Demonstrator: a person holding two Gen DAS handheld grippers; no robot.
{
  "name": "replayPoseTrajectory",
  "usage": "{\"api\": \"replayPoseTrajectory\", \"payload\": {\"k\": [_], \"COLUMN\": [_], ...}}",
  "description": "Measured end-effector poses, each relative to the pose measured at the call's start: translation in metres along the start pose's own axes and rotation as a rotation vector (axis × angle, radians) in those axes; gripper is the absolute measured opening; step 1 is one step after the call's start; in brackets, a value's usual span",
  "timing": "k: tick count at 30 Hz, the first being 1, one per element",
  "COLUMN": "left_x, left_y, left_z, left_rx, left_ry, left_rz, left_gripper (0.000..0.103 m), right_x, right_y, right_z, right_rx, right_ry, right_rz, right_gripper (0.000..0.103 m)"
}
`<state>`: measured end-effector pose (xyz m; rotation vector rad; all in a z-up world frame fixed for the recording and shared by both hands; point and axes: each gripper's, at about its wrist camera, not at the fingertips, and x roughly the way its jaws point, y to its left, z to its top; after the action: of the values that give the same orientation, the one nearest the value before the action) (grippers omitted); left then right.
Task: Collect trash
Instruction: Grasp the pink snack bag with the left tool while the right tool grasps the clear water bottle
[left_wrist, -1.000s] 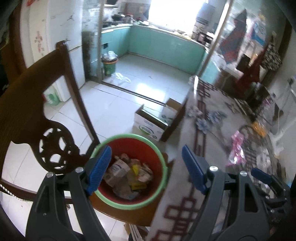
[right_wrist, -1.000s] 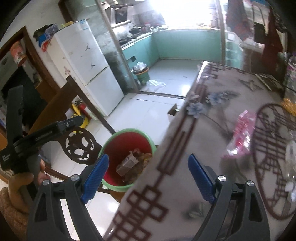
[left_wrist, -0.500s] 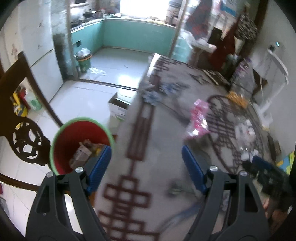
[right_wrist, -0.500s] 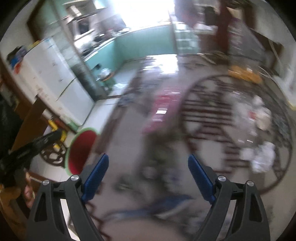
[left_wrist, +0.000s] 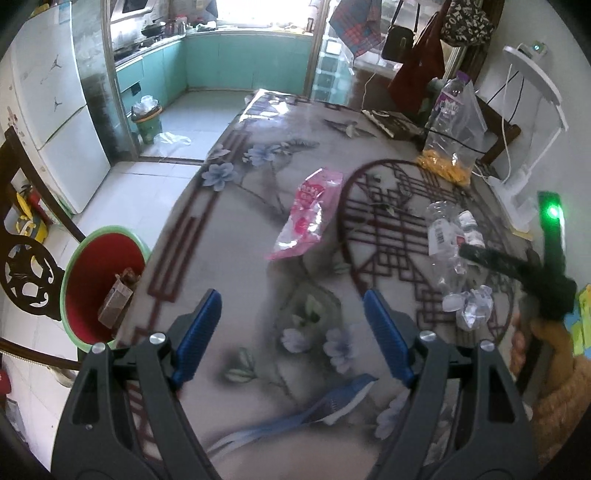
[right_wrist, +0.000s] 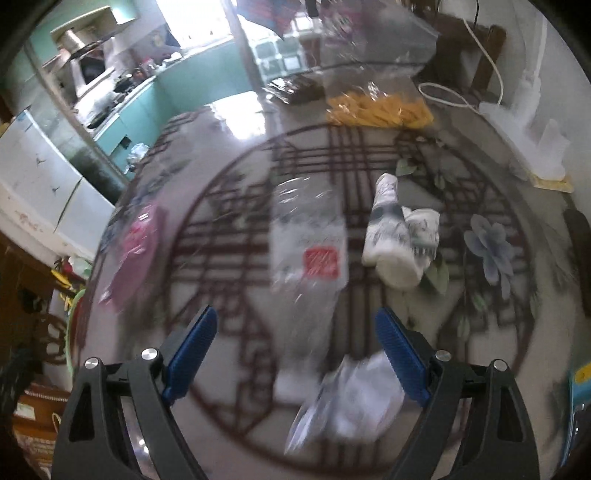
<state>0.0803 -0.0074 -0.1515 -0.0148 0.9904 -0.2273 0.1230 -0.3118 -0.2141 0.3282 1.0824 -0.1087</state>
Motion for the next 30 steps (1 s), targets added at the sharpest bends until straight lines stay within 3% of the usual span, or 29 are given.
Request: {"api": "replayPoseTrajectory", "payload": {"k": [6,11,16,25,26,27,28,30], "left_x": [0.032,0.077,0.132,0.191,0.194,0.195,0.197,0.197], "left_y": [-0.011,-0.014,-0.014,-0.027,-0.027,-0.028,-0.029,-0.030], "left_z": [0.013,0.048,0.078,0.086,0.085,0.084,0.082,0.079], "left_rx": [0.019,0.037,0.031,0.070,0.073,0.075,0.081,0.095], "left_ry": [0.054,0.075,0.090,0.156,0.156,0.156,0.163,0.166], "left_rz": [0.069,0.105,0.123,0.130,0.132,0.134,0.133,0.122], "left_gripper": [0.077,0.077,0.077,0.077,0.075,0.063,0.046,0.037], "right_x": [0.033,0.051,0.055,0.048,0.047,0.046,0.044,0.040], "right_y": [-0.004,-0.012,-0.017,-0.021,-0.018,-0.016,-0.013,-0.008], "right_z": [0.021,0.026,0.027,0.028,0.028,0.026,0.025,0.024], "right_rx": [-0.009,0.016,0.007,0.024,0.010,0.003,-0.002,-0.007], "right_ry": [0.059,0.104,0.119,0.123,0.126,0.127,0.126,0.120], "right_rz": [0.047,0.084,0.116,0.161,0.158,0.158,0.164,0.172], "right_gripper": [0.083,0.080,0.055,0.054,0.054,0.054,0.054,0.054]}}
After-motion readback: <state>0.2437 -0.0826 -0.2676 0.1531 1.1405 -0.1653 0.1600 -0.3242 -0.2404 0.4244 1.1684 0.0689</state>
